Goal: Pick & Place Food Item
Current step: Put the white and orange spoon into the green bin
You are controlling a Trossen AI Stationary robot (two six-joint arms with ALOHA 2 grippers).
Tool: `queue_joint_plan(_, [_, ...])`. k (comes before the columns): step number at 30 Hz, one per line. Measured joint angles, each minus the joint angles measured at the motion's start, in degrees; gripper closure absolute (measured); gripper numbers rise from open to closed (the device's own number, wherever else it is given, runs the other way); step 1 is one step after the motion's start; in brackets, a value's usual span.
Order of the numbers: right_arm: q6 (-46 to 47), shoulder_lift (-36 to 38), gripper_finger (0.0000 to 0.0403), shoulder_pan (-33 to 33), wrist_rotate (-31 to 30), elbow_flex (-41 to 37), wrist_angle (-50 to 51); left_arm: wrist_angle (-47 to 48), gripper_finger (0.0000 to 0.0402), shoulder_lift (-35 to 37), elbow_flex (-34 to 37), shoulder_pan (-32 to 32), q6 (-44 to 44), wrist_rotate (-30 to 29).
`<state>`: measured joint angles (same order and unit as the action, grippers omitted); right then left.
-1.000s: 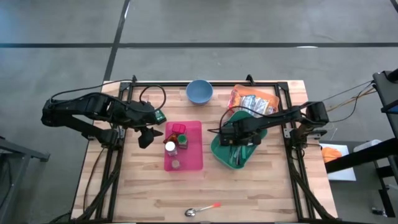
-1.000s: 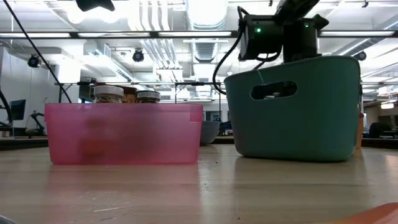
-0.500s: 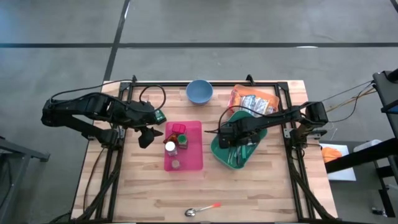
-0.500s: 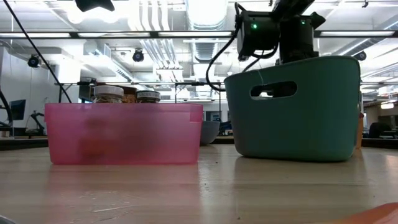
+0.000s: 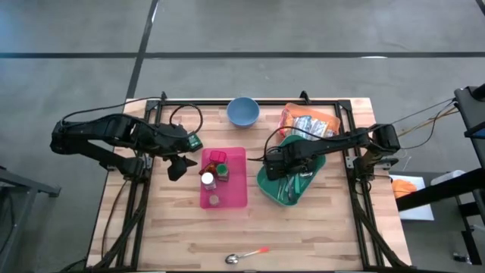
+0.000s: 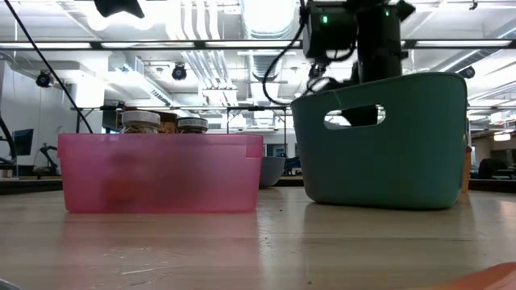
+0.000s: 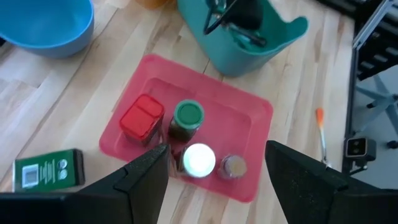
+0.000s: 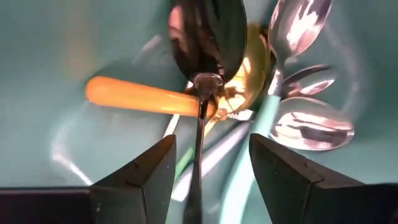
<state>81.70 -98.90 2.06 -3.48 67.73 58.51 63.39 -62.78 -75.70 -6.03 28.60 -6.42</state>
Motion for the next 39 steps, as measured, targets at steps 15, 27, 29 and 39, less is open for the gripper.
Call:
queue_joint_plan(15, [-38.8, 0.8, 0.0202, 16.2, -6.0, 20.1, -1.8, 2.7, 0.0139, 0.0, 0.0, 0.0, 0.0, 0.0])
queue_joint_plan(27, [-54.1, -3.5, 0.0202, 28.8, -7.2, 19.3, -14.4, 2.7, 0.0139, 0.0, 0.0, 0.0, 0.8, 0.0])
queue_joint_plan(29, [-56.1, -5.9, 0.0202, 29.9, -7.1, 19.4, -15.7, 2.7, 0.0139, 0.0, 0.0, 0.0, 1.9, 0.0])
queue_joint_plan(39, [-64.1, -19.4, 0.0202, 32.0, -2.5, 28.8, -17.7, 4.4, 0.0139, 0.0, 0.1, 0.0, 2.1, 0.0])
